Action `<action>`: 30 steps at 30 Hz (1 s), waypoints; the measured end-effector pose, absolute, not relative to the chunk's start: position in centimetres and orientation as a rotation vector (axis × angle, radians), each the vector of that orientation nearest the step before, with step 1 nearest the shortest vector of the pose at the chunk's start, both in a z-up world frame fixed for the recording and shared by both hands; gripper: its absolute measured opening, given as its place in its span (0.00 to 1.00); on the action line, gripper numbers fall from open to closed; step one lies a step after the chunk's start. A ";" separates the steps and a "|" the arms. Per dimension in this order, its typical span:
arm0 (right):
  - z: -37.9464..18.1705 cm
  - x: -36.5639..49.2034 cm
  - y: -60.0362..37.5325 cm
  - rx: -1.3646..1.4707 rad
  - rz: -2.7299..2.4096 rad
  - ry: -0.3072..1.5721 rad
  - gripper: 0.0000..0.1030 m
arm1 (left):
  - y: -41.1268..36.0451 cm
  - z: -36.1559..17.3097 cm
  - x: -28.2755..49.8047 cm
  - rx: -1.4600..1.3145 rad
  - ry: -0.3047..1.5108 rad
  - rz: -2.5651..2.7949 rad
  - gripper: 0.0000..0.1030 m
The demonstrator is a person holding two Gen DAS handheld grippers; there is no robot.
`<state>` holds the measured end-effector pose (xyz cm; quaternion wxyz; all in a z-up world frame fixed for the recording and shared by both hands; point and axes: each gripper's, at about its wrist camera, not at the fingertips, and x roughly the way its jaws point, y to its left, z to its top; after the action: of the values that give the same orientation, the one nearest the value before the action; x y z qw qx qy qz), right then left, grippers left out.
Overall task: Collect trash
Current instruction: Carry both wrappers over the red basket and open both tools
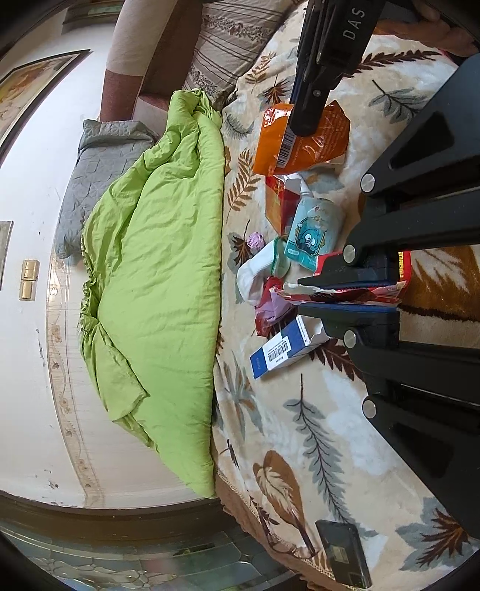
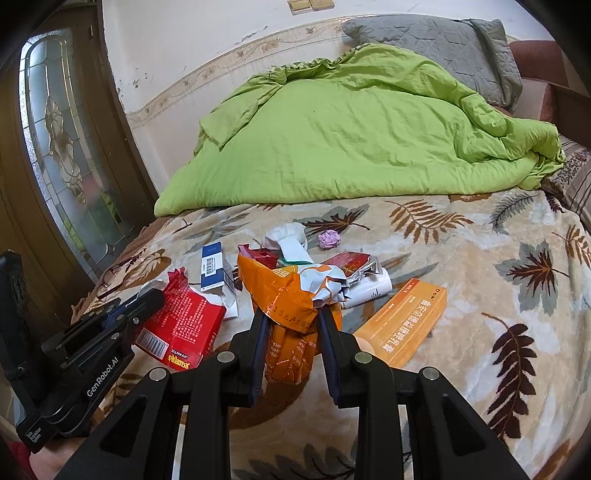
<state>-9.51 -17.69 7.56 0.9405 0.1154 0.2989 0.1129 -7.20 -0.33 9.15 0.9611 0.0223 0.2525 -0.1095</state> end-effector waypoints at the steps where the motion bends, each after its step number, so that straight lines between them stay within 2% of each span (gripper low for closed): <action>1: 7.6 -9.5 -17.7 0.234 0.231 0.610 0.28 | -0.3 9.2 -7.2 0.046 0.512 -0.222 0.06; 30: 7.6 -9.6 -17.6 0.233 0.233 0.611 0.28 | -0.4 9.2 -7.3 0.048 0.516 -0.223 0.06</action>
<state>-9.55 -17.61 7.56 0.9404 0.1142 0.2994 0.1140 -7.29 -0.44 9.16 0.9604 0.0239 0.2548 -0.1102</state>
